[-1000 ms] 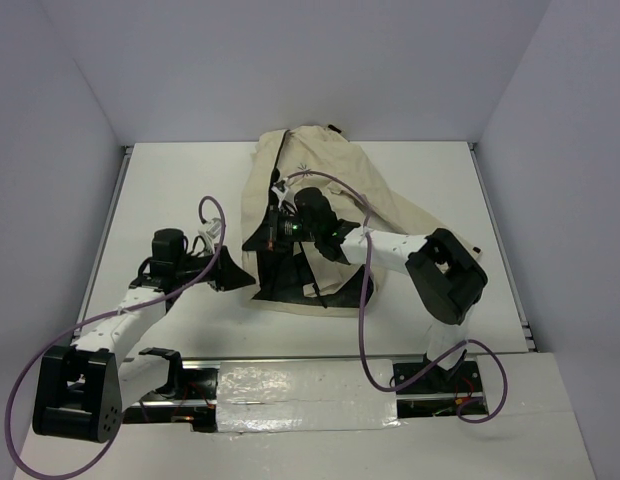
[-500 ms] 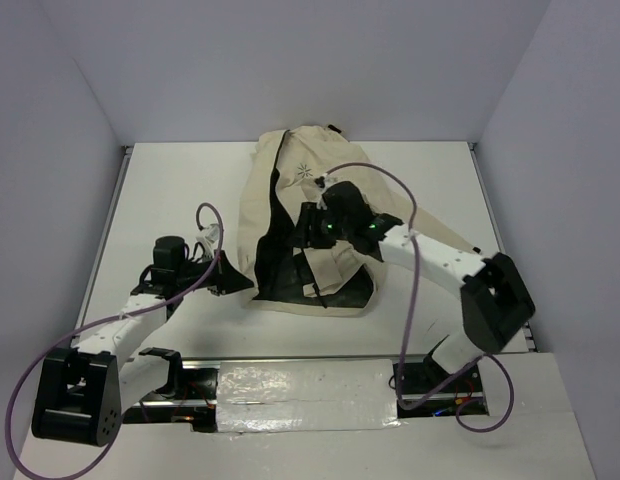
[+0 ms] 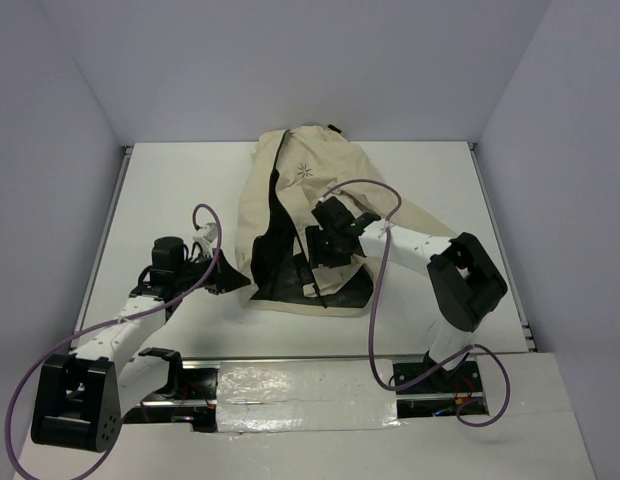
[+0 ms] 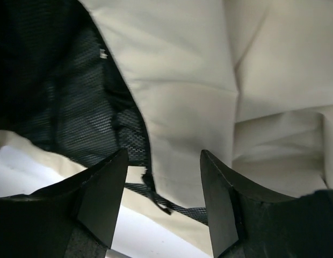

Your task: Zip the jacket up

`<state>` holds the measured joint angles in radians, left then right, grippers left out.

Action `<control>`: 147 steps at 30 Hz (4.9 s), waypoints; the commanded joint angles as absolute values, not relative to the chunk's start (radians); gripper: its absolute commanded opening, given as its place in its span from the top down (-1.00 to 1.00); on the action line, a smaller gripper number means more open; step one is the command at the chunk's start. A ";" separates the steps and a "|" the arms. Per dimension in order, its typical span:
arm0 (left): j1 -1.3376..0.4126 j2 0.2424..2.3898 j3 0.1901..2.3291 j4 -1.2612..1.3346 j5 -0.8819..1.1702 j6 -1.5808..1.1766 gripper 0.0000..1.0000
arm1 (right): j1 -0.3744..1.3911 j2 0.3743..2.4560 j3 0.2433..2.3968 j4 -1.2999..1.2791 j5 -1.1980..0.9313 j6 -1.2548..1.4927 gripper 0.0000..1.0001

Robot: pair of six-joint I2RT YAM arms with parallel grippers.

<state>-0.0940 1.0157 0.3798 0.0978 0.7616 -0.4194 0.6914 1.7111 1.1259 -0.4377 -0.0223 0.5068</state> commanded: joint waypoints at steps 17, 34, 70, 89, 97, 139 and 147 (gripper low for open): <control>-0.092 1.025 0.396 0.117 0.769 -0.402 1.00 | 0.811 1.663 1.178 -0.591 0.184 0.560 -0.21; -0.092 1.020 0.396 0.110 0.773 -0.394 1.00 | 0.811 1.750 1.193 -0.624 0.252 0.575 -0.33; -0.090 0.999 0.396 0.117 0.804 -0.364 1.00 | 0.799 1.551 1.137 -0.486 0.009 0.508 1.00; -0.091 0.983 0.390 0.117 0.776 -0.356 1.00 | 0.782 1.700 1.031 -0.330 -0.080 0.505 0.57; -0.091 0.986 0.388 0.120 0.778 -0.356 1.00 | 0.784 1.655 0.997 -0.362 -0.064 0.523 0.46; -0.092 0.890 0.391 0.633 0.925 -0.788 1.00 | 0.785 1.212 0.845 0.210 -0.434 0.529 1.00; -0.127 0.905 0.387 0.722 0.940 -0.816 1.00 | 0.785 1.236 0.811 0.374 -0.471 0.612 1.00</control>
